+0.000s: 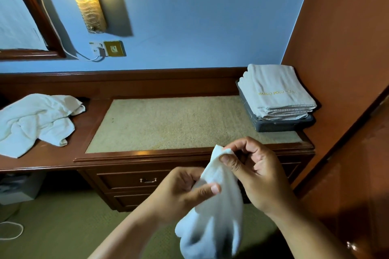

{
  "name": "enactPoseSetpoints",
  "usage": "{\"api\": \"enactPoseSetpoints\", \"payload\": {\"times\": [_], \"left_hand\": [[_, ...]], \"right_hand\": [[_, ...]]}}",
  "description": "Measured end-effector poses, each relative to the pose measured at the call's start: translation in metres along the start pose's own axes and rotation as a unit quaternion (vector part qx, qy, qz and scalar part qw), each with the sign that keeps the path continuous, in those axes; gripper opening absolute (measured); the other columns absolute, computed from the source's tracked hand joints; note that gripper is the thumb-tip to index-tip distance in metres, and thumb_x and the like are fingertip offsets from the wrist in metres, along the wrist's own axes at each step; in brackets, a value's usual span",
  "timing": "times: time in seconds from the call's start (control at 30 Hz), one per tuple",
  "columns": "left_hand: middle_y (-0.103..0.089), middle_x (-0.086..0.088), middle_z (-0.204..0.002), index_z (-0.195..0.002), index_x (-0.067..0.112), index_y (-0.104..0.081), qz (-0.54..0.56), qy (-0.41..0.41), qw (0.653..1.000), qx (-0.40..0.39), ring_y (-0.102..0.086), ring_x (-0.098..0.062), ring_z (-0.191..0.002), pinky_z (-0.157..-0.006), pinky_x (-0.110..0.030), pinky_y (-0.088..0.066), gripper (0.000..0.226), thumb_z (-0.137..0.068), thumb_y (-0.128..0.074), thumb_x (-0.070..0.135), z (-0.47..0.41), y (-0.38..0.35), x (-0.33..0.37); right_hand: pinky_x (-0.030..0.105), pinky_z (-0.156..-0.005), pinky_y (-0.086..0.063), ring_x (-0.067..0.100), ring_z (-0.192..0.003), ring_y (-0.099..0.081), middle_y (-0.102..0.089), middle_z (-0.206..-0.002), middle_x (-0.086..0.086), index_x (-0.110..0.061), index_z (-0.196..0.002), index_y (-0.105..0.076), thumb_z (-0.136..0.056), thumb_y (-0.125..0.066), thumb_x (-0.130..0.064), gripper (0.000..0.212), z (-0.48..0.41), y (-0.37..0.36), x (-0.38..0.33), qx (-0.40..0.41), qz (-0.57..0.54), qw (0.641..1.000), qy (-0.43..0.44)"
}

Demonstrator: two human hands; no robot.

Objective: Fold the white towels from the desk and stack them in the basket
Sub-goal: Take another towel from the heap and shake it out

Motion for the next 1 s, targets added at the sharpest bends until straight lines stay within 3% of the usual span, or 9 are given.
{"api": "enactPoseSetpoints", "payload": {"times": [0.07, 0.17, 0.3, 0.37, 0.53, 0.63, 0.77, 0.93, 1.0], "left_hand": [[-0.069, -0.03, -0.094, -0.096, 0.0, -0.069, -0.04, 0.029, 0.998, -0.029, -0.065, -0.026, -0.084, -0.069, -0.054, -0.05, 0.053, -0.09, -0.069, 0.053, -0.002, 0.001, -0.002], [-0.074, -0.012, -0.089, -0.093, 0.015, -0.075, -0.037, 0.007, 0.999, -0.003, -0.067, -0.015, -0.083, -0.072, -0.032, -0.05, 0.03, -0.097, -0.061, 0.041, -0.01, 0.018, 0.018], [-0.072, -0.024, -0.1, -0.1, 0.004, -0.073, -0.035, -0.055, 0.995, 0.07, -0.067, -0.047, -0.1, -0.092, -0.062, -0.05, 0.038, -0.094, -0.065, 0.04, -0.027, 0.043, 0.052], [-0.074, -0.019, -0.098, -0.097, 0.01, -0.075, -0.064, -0.079, 0.991, 0.091, -0.066, -0.048, -0.099, -0.089, -0.067, -0.051, 0.035, -0.09, -0.068, 0.044, -0.035, 0.047, 0.063], [-0.07, -0.007, -0.088, -0.093, 0.019, -0.067, -0.154, -0.14, 0.972, 0.105, -0.067, -0.03, -0.086, -0.076, -0.05, -0.055, 0.034, -0.088, -0.065, 0.053, -0.038, 0.037, 0.082], [-0.066, -0.003, -0.083, -0.093, 0.02, -0.062, -0.202, -0.145, 0.963, 0.102, -0.064, -0.026, -0.076, -0.067, -0.046, -0.053, 0.027, -0.09, -0.064, 0.046, -0.039, 0.031, 0.084], [-0.065, -0.009, -0.076, -0.09, 0.018, -0.064, -0.166, -0.179, 0.952, 0.186, -0.058, -0.021, -0.065, -0.059, -0.036, -0.046, 0.017, -0.091, -0.06, 0.035, -0.045, 0.051, 0.116], [-0.055, 0.003, -0.064, -0.082, 0.022, -0.062, -0.276, -0.242, 0.903, 0.225, -0.043, -0.008, -0.058, -0.054, -0.027, -0.036, 0.016, -0.096, -0.061, 0.031, -0.066, 0.068, 0.211], [-0.059, -0.003, -0.066, -0.083, 0.021, -0.065, -0.293, -0.263, 0.887, 0.241, -0.045, -0.009, -0.058, -0.055, -0.027, -0.037, 0.016, -0.097, -0.063, 0.03, -0.077, 0.077, 0.25]], "right_hand": [[0.018, -0.068, -0.049, 0.005, -0.072, -0.063, -0.069, -0.078, -0.003, -0.025, -0.086, -0.068, -0.083, -0.074, -0.027, 0.008, -0.007, 0.005, -0.005, 0.014, -0.007, 1.0, 0.003], [0.021, -0.071, -0.05, 0.005, -0.076, -0.062, -0.069, -0.08, -0.007, -0.028, -0.088, -0.07, -0.084, -0.074, -0.023, 0.008, -0.026, 0.013, -0.014, 0.002, 0.002, 1.0, 0.0], [0.03, -0.078, -0.052, 0.011, -0.081, -0.063, -0.07, -0.085, -0.004, -0.027, -0.089, -0.07, -0.086, -0.075, -0.016, 0.012, -0.051, 0.021, -0.029, -0.02, 0.025, 0.999, 0.006], [0.03, -0.077, -0.052, 0.01, -0.08, -0.063, -0.07, -0.084, -0.005, -0.026, -0.089, -0.07, -0.089, -0.074, -0.014, 0.013, -0.06, 0.024, -0.036, -0.015, 0.039, 0.999, 0.02], [0.03, -0.075, -0.052, 0.015, -0.08, -0.064, -0.07, -0.087, -0.005, -0.026, -0.09, -0.07, -0.09, -0.074, -0.015, 0.012, -0.076, 0.024, -0.062, 0.009, 0.088, 0.993, 0.072], [0.031, -0.074, -0.052, 0.022, -0.08, -0.064, -0.069, -0.087, -0.004, -0.025, -0.093, -0.069, -0.09, -0.073, -0.018, 0.009, -0.08, 0.019, -0.072, 0.009, 0.117, 0.988, 0.095], [0.024, -0.059, -0.047, 0.011, -0.063, -0.057, -0.065, -0.08, -0.009, -0.028, -0.095, -0.065, -0.093, -0.066, -0.012, 0.016, -0.095, 0.025, -0.087, -0.008, 0.182, 0.979, 0.089], [0.008, -0.064, -0.041, -0.004, -0.067, -0.056, -0.063, -0.094, -0.011, -0.03, -0.108, -0.066, -0.087, -0.06, -0.007, 0.032, -0.153, 0.023, -0.157, -0.043, 0.398, 0.9, 0.172], [0.025, -0.068, -0.05, 0.002, -0.072, -0.057, -0.061, -0.09, -0.008, -0.028, -0.095, -0.069, -0.087, -0.059, -0.013, 0.019, -0.182, 0.021, -0.196, -0.042, 0.48, 0.842, 0.242]]}}
Point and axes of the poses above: each hand's wrist, its own z-axis away from the middle knuckle, its own y-axis out of the back of the hand, x = y × z, the point moved 7 cm from there along -z, towards the middle knuckle
